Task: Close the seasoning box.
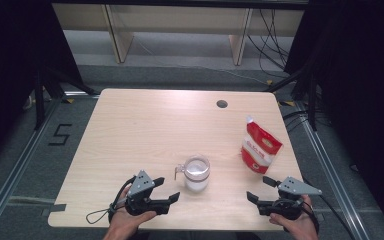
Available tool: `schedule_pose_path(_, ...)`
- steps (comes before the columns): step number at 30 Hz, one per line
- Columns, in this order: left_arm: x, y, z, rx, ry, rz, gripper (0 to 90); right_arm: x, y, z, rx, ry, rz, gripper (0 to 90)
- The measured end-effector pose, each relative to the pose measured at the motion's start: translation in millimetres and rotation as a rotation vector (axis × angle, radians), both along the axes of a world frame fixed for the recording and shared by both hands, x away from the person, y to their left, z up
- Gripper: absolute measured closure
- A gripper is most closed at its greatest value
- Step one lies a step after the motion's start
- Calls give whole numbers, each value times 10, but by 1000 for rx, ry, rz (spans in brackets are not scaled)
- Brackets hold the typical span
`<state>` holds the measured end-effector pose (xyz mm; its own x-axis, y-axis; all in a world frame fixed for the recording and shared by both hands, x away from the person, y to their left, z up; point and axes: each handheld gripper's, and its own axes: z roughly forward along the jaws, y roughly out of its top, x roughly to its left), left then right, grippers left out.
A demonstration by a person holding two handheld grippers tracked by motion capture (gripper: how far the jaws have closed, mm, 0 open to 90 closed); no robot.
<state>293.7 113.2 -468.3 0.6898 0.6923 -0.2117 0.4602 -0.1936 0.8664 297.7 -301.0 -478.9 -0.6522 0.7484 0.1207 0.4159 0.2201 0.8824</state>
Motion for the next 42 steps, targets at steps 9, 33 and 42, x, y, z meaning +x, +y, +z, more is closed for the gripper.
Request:
schedule_pose_path(9, -67, 11, -147, 56, 6, -14, 219, -42, 25, -14, -13, 22, 11, 159)
schedule_pose_path(33, -201, -12, -331, 111, 31, -10, 187, -266, -14, -74, -97, 71, -1, 158)
schedule_pose_path(42, -196, -16, -321, 110, 28, -5, 189, -264, -4, -98, -111, 49, 13, 158)
